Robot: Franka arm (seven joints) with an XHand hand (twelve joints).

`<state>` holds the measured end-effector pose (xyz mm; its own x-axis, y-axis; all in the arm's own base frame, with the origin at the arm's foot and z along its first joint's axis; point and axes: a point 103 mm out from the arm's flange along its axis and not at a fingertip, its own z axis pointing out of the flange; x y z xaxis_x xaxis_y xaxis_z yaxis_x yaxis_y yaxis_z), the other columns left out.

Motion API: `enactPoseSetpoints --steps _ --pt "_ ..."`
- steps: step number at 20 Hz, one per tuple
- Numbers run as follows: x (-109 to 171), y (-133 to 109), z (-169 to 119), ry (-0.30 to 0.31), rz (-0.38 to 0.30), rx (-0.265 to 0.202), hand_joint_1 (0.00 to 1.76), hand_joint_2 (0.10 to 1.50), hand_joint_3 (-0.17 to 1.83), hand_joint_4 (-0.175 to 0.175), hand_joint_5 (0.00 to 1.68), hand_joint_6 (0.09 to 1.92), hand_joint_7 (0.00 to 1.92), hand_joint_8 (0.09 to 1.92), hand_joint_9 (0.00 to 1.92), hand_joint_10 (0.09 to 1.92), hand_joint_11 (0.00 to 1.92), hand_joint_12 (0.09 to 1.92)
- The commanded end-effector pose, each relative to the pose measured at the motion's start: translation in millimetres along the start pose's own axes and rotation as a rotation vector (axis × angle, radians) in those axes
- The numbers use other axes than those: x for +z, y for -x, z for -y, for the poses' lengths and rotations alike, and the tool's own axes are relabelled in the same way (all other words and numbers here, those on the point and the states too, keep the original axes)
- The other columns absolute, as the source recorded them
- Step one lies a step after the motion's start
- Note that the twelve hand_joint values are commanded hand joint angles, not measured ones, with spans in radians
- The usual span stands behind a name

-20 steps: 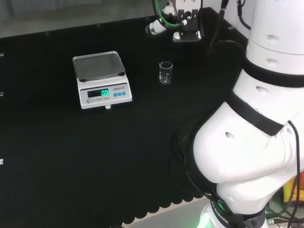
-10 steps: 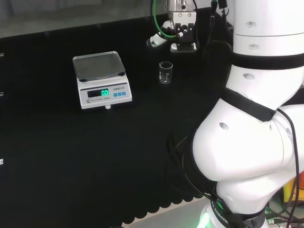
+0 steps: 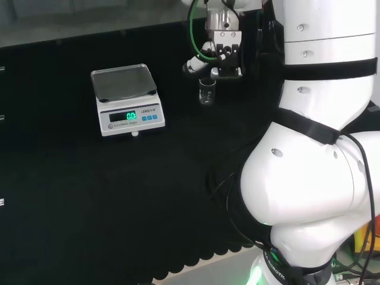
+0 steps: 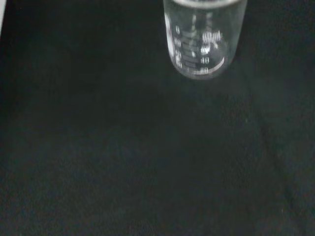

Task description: Pick up the beaker.

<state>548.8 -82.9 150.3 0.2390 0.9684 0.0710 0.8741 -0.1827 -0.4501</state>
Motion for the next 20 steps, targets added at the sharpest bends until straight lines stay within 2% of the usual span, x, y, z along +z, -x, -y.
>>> enactPoseSetpoints --steps 1,5,9,13,16,18,20 --pt "21 2 -2 -0.035 -0.003 0.000 0.29 1.07 -0.07 -0.123 0.13 0.09 0.00 0.64 0.00 0.95 0.17 1.49" --pt "35 4 -10 -0.059 -0.043 0.005 0.29 1.07 -0.07 -0.123 0.13 0.09 0.00 0.63 0.00 0.95 0.17 1.49" --pt "46 2 -17 -0.090 -0.019 0.006 0.30 1.07 -0.07 -0.124 0.13 0.09 0.00 0.63 0.00 0.95 0.17 1.49" --pt "54 4 -25 -0.111 -0.022 0.019 0.35 1.05 -0.08 -0.124 0.13 0.09 0.00 0.63 0.00 0.95 0.16 1.49" --pt "59 2 -28 -0.126 0.005 0.025 0.45 1.05 -0.08 -0.123 0.14 0.09 0.00 0.65 0.00 0.95 0.17 1.49" --pt "60 1 -29 -0.123 0.017 0.034 0.54 1.05 -0.08 -0.124 0.16 0.09 0.01 0.72 0.03 0.96 0.19 1.48" --pt "58 0 -28 -0.096 0.034 0.045 0.64 1.06 -0.09 -0.130 0.19 0.09 0.06 0.80 0.14 0.96 0.36 1.40"
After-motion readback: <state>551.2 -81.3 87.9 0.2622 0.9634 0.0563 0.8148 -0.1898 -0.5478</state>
